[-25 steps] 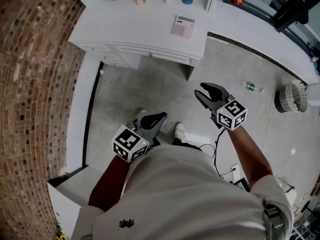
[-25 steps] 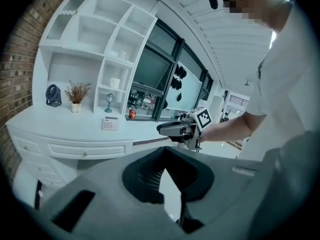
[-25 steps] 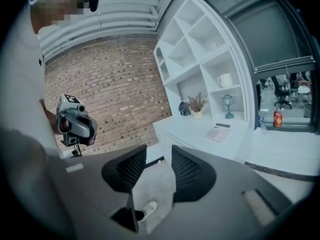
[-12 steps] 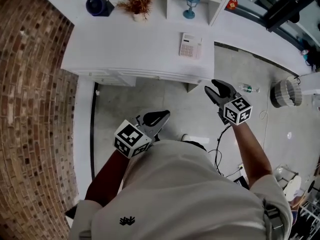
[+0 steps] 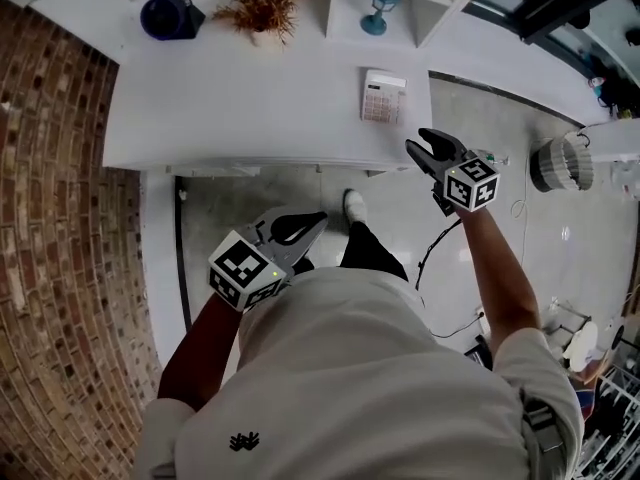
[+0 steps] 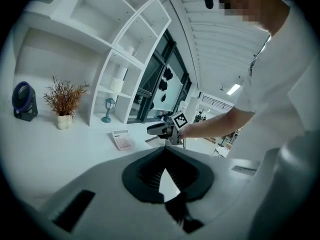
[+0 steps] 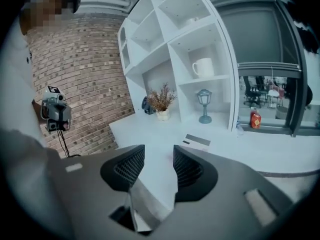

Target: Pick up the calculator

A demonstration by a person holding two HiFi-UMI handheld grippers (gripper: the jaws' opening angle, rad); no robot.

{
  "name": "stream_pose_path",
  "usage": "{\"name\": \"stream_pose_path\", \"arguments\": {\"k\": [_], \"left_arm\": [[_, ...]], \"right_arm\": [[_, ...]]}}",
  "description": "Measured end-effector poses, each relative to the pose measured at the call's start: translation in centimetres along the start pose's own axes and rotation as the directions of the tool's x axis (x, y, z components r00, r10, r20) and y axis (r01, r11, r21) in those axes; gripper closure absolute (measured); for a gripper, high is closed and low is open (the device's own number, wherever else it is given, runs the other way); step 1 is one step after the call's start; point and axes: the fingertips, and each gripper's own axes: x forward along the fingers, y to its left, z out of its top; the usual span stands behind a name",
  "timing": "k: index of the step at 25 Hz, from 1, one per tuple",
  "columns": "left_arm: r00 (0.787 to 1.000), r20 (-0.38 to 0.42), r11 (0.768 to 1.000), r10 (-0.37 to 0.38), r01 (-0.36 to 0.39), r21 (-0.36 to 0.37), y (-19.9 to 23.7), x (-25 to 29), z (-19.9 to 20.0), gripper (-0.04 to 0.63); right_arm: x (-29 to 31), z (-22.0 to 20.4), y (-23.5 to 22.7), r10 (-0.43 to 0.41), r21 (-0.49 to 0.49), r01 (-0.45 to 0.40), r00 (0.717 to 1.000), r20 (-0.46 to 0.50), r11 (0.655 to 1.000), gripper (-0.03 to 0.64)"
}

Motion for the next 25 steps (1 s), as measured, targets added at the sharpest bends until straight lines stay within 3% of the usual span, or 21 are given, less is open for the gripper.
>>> {"name": "stream_pose_path", "arguments": {"k": [8, 15, 20, 25], "left_arm": [[0.996, 0.03, 0.995, 0.082, -0.08, -0.06, 4.9, 4.6, 5.2, 0.59], [0.984, 0.02, 0.981, 0.176, -0.173, -0.09, 7.8, 8.6, 8.1, 0.589], [0.971, 0.005, 0.965, 0.238, -0.236, -0.113, 9.0, 10.4, 9.2, 0.59], [0.957, 0.005, 0.947, 0.291, -0.287, -0.142, 10.1, 11.4, 9.6, 0.59]], "right_arm": [[6.0, 2.0, -9.8, 0.074, -0.016, -0.076, 0.994, -0.075, 0.997, 0.421], [11.6, 1.2, -16.2, 0.174, 0.011, -0.174, 0.976, -0.134, 0.985, 0.402], [14.6, 0.1, -17.2, 0.285, 0.048, -0.281, 0.943, -0.172, 0.958, 0.388], [16.6, -0.6, -16.1, 0.414, 0.078, -0.407, 0.886, -0.21, 0.91, 0.398]]}}
